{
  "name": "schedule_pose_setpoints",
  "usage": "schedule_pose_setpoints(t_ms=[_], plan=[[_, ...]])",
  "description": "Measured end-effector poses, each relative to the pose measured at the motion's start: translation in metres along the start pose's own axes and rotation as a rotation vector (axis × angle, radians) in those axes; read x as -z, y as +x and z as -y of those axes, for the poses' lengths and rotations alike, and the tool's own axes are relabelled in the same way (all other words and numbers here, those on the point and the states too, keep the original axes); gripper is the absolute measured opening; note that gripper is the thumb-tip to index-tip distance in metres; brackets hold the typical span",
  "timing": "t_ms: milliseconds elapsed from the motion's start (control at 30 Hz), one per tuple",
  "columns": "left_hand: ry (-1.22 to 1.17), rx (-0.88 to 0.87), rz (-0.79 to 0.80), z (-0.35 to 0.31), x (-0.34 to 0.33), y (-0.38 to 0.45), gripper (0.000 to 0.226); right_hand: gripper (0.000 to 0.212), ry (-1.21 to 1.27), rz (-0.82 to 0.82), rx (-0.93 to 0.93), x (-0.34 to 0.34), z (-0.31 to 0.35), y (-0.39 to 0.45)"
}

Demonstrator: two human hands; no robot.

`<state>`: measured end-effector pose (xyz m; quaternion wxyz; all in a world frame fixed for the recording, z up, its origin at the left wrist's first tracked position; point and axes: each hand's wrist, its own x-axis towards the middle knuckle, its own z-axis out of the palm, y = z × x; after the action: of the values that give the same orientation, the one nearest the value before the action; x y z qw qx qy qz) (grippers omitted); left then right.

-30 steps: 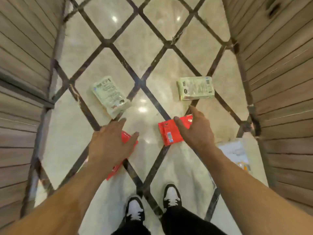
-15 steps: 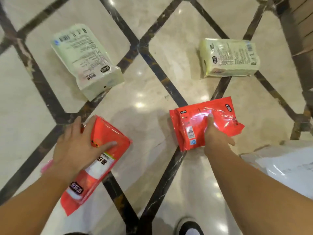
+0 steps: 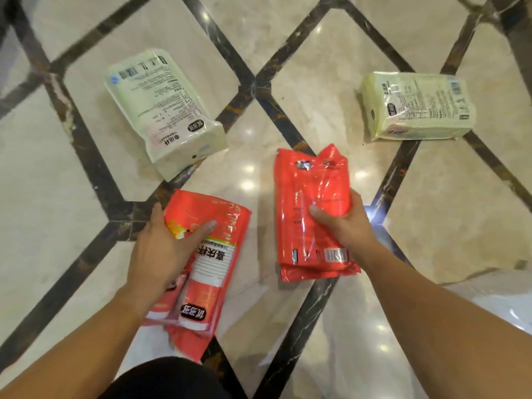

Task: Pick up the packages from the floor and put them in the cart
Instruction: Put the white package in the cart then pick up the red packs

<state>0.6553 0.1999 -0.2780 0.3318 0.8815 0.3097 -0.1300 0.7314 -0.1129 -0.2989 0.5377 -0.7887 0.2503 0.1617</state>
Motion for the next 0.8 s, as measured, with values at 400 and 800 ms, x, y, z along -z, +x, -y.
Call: schedule_pose_setpoints(t_ms=[400, 800], plan=[[-0.235, 0.189, 0.141, -0.016, 0.003, -0.002, 0.061, 0.116, -0.296, 0.059, -0.098, -0.016, 0.018, -0.009], [-0.295, 0.115, 0.031, -0.022, 0.024, -0.020, 0.089, 0.082, -0.241, 0.051, -0.027, -0.017, 0.046, -0.031]])
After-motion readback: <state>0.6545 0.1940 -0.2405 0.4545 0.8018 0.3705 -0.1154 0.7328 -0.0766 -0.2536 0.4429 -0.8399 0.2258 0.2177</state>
